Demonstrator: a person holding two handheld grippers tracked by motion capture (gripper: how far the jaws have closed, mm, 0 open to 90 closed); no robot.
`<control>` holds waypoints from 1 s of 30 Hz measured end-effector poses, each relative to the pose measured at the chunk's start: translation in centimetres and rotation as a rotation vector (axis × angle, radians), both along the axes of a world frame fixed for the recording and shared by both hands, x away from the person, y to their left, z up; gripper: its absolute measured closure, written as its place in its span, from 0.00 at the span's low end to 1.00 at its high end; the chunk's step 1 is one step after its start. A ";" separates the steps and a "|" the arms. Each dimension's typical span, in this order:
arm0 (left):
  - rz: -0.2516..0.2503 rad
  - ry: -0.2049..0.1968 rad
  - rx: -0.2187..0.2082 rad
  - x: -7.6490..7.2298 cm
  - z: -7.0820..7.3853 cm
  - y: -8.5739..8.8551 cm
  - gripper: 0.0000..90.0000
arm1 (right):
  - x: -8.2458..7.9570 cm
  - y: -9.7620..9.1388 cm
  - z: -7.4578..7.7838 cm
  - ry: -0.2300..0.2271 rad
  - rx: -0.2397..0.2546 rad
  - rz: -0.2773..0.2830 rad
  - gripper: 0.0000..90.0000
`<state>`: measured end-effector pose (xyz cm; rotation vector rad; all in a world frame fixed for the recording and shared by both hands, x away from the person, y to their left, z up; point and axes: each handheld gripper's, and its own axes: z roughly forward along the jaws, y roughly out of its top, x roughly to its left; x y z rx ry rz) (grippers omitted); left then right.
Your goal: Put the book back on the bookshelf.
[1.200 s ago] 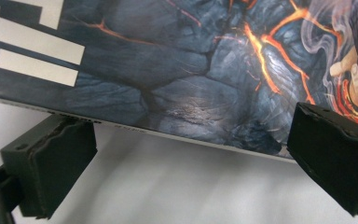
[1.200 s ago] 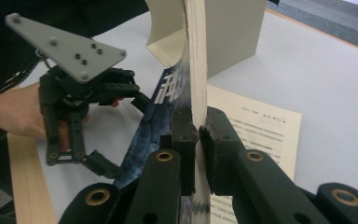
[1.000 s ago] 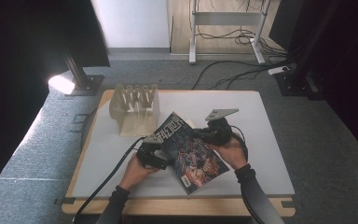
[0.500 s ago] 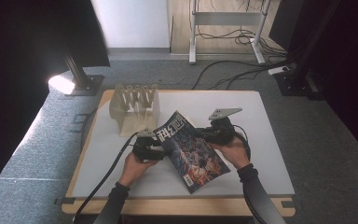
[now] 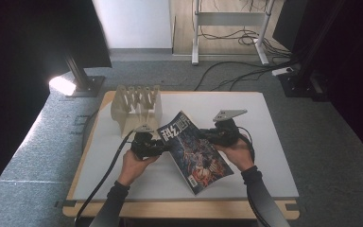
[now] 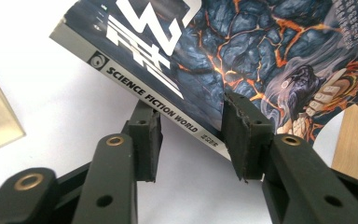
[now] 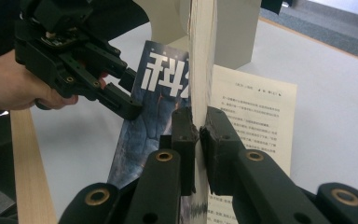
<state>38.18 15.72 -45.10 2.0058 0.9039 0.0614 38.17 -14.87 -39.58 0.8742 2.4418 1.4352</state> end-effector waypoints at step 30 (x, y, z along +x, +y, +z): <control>-0.111 -0.437 0.159 -4.1 8.5 -0.7 0.91 | 0.4 -2.1 -0.4 -0.081 0.010 -0.110 0.91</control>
